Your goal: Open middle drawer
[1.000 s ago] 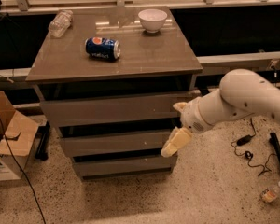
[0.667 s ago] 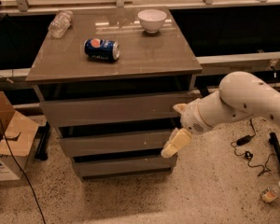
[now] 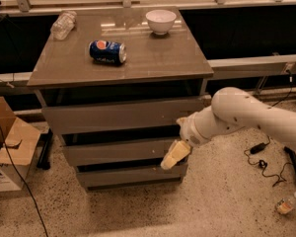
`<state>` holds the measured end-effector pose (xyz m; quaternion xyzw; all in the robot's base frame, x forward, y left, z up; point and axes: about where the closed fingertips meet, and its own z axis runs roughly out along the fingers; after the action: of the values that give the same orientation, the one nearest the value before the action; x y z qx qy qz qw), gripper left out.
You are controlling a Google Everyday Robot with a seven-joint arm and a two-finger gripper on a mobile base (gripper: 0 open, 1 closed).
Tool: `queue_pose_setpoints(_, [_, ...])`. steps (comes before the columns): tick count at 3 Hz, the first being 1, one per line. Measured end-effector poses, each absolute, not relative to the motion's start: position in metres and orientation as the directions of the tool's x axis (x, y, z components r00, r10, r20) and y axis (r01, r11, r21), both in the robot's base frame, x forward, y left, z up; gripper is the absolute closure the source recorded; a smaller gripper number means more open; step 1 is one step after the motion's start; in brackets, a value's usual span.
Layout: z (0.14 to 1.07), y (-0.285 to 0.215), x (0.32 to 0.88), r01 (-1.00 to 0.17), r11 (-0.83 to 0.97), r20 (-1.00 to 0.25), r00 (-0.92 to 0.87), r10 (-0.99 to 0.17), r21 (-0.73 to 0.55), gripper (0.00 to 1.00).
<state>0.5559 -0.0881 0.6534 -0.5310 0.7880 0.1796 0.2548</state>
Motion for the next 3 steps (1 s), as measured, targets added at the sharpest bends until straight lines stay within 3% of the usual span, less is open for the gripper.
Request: queue_pose_setpoints(3, [0.551, -0.086, 0.608, -0.862, 0.503, -0.64, -0.423, -0.642, 0.065, 0.0])
